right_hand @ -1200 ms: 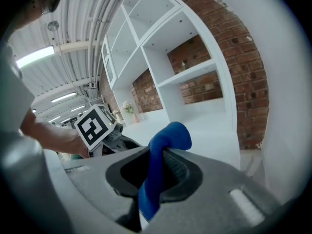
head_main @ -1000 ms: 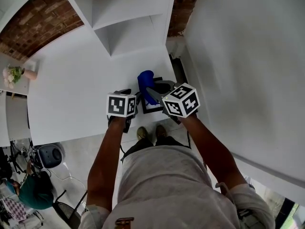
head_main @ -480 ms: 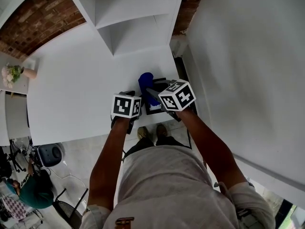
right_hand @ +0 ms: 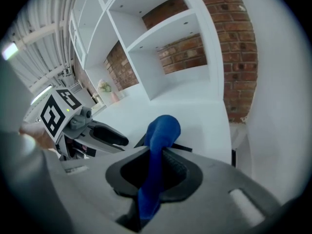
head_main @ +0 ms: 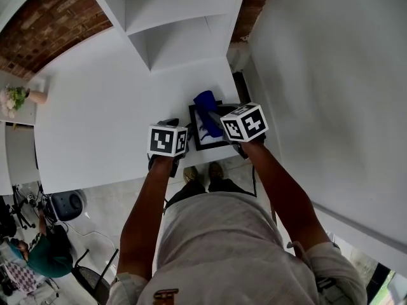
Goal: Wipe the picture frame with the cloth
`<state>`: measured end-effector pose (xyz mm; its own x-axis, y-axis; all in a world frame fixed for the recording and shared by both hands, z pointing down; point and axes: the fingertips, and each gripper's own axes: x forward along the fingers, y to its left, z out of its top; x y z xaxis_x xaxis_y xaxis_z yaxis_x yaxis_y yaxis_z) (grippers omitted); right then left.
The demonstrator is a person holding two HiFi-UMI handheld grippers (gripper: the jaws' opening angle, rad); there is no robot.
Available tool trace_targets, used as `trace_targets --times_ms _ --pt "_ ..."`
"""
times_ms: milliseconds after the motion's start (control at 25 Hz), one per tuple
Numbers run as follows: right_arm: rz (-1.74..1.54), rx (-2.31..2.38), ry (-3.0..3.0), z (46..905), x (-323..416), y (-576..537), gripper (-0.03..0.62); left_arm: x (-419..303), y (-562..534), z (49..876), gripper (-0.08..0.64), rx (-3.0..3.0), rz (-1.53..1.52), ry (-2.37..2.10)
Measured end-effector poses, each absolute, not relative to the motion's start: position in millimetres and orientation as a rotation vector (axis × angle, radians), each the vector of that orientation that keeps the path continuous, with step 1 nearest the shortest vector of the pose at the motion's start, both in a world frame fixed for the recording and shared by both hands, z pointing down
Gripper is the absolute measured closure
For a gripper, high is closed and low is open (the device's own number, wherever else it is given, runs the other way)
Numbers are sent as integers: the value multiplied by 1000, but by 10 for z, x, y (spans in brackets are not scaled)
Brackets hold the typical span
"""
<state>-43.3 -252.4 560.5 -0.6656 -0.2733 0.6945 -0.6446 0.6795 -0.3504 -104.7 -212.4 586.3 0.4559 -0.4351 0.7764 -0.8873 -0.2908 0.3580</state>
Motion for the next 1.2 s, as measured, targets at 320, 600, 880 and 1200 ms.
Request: trace_targets --times_ms 320,600,880,1200 --pt "805 847 -2231 5559 114 -2622 545 -1051 -2114 5854 342 1907 716 -1108" --pt "807 881 -2309 5204 129 -2569 545 -1053 -2112 5845 341 1905 717 -1104" --pt "928 760 -2428 5003 -403 -2313 545 -1059 -2116 5847 341 1908 711 -1107" --pt "1015 689 -2356 5385 -720 -2079 545 -1043 -2116 5848 341 1905 706 -1118"
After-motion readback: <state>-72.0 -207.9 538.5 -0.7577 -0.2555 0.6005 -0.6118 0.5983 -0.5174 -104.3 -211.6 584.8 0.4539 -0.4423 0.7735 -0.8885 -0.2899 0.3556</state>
